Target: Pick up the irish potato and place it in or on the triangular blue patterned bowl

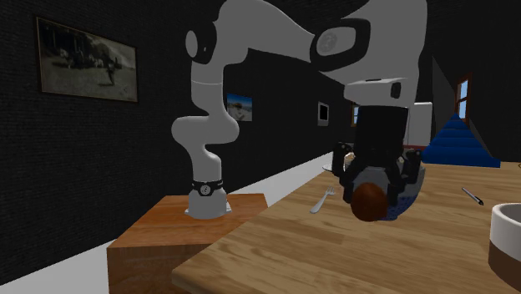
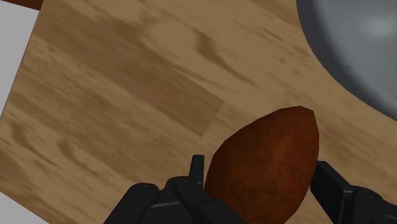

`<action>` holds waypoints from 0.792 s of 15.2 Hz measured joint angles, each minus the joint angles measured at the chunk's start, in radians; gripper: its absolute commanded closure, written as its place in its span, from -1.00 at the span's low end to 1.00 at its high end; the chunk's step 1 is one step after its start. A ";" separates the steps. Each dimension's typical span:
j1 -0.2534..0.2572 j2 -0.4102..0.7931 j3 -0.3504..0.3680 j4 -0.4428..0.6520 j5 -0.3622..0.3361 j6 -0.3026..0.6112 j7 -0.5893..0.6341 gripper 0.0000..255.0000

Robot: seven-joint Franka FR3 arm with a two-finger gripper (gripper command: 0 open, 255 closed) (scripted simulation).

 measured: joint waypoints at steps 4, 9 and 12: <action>-0.002 -0.017 0.005 0.030 0.011 -0.044 -0.010 1.00; -0.002 -0.037 0.011 0.071 0.023 -0.103 -0.019 1.00; -0.003 -0.047 0.013 0.095 0.030 -0.135 -0.026 1.00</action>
